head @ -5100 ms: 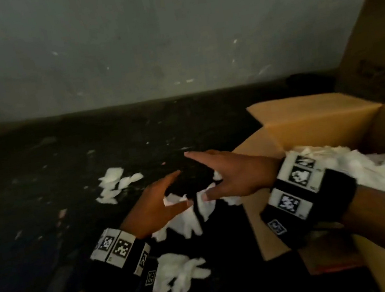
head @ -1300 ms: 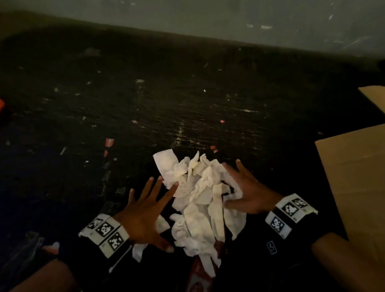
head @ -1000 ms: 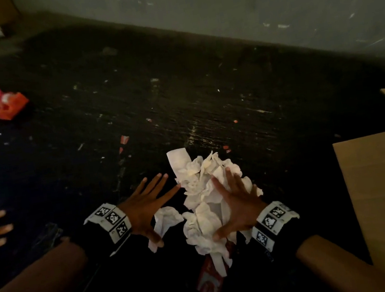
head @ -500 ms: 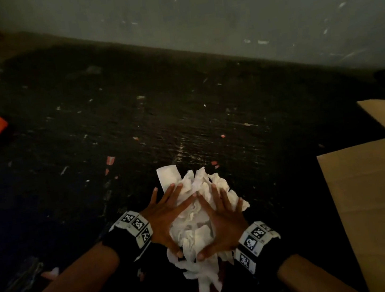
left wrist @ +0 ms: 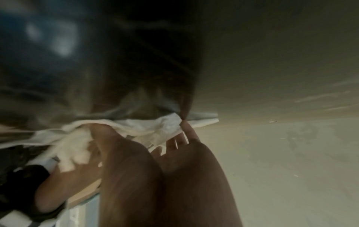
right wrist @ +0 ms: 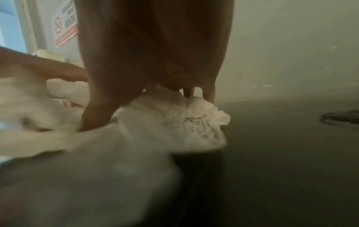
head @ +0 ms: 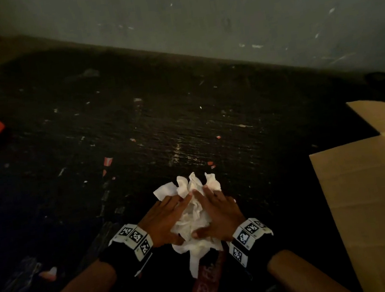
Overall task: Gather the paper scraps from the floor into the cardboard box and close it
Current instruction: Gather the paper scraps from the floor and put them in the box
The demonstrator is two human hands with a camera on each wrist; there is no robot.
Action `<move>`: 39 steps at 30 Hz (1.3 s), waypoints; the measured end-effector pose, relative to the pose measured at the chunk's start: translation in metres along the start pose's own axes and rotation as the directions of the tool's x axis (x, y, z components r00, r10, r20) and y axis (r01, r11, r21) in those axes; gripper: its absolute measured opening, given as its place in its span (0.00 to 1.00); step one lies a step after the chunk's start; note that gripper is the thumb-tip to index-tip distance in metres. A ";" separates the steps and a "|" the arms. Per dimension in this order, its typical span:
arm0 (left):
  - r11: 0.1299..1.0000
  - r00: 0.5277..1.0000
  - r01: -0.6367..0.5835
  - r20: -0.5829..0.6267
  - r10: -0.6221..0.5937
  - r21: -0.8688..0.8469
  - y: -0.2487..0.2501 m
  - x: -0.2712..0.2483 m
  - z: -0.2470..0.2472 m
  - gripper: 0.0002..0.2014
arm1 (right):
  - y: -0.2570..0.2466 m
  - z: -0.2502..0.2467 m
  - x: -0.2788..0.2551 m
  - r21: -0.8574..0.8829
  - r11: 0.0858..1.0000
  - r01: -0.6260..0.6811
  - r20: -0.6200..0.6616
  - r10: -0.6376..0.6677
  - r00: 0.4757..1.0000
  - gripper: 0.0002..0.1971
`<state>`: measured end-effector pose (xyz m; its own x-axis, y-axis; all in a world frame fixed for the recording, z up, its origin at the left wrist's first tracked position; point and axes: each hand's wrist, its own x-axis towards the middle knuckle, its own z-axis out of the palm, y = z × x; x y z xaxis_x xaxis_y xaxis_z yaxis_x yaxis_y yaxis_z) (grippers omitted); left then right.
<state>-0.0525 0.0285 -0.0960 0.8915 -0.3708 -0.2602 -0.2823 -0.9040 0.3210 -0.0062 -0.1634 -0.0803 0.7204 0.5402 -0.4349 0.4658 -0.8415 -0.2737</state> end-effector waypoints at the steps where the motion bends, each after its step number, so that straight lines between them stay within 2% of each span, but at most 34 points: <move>1: 1.000 1.000 -0.001 -0.001 0.001 0.000 0.002 0.000 0.001 0.55 | 0.001 0.002 -0.001 -0.002 1.000 0.010 -0.017 -0.010 1.000 0.55; 4: 1.000 1.000 0.023 0.005 -0.023 -0.010 0.005 0.001 0.002 0.55 | -0.001 0.009 -0.005 0.040 0.998 0.043 -0.078 -0.040 0.996 0.51; 9: 0.989 1.000 0.010 -0.017 -0.013 -0.147 0.012 -0.004 0.007 0.54 | -0.009 0.013 -0.021 0.257 0.959 0.118 -0.186 -0.071 0.980 0.40; 11: 0.982 0.999 0.003 -0.044 -0.012 -0.189 0.016 -0.007 0.008 0.55 | -0.011 0.018 -0.023 0.329 0.937 0.120 -0.192 -0.058 0.980 0.39; 13: 0.973 0.999 0.015 -0.040 -0.024 -0.228 0.020 -0.010 0.007 0.51 | -0.013 0.023 -0.024 0.381 0.917 0.121 -0.199 -0.047 0.979 0.40; 20: 0.962 0.992 -0.082 -0.116 0.053 -0.262 0.031 -0.015 0.001 0.43 | -0.015 0.016 -0.047 0.323 0.928 0.185 -0.285 -0.091 0.954 0.40; 23: 0.968 0.975 -0.115 -0.212 0.068 -0.221 0.052 -0.017 -0.013 0.48 | -0.010 -0.003 -0.068 0.314 0.923 0.224 -0.365 -0.100 0.926 0.40; 25: 0.972 0.964 -0.099 -0.264 0.040 -0.214 0.070 -0.022 -0.036 0.45 | -0.007 -0.020 -0.084 0.279 0.929 0.241 -0.436 -0.101 0.894 0.41; 29: 0.958 0.930 -0.222 -0.334 0.153 -0.179 0.113 -0.023 -0.091 0.43 | 0.008 -0.070 -0.120 0.259 0.912 0.318 -0.554 -0.130 0.822 0.38; 30: 0.953 0.898 -0.284 -0.376 0.226 -0.105 0.152 -0.007 -0.110 0.43 | 0.034 -0.092 -0.149 0.231 0.911 0.342 -0.629 -0.128 0.766 0.38; 33: 0.936 0.863 -0.330 -0.441 0.247 -0.120 0.178 -0.011 -0.142 0.43 | 0.037 -0.125 -0.172 0.162 0.909 0.384 -0.701 -0.168 0.693 0.38; 35: 0.922 0.821 -0.377 -0.492 0.290 -0.085 0.225 0.003 -0.159 0.42 | 0.064 -0.148 -0.209 0.159 0.907 0.391 -0.743 -0.150 0.652 0.36; 39: 0.873 0.755 -0.487 -0.519 0.401 -0.032 0.342 0.052 -0.177 0.40 | 0.147 -0.185 -0.298 0.048 0.941 0.336 -0.834 -0.147 0.532 0.31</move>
<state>-0.0400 -0.2623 0.1612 0.7433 -0.5322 0.4052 -0.6688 -0.6020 0.4362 -0.0569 -0.4469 0.1677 0.7430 0.4159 0.5244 0.6556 -0.6102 -0.4448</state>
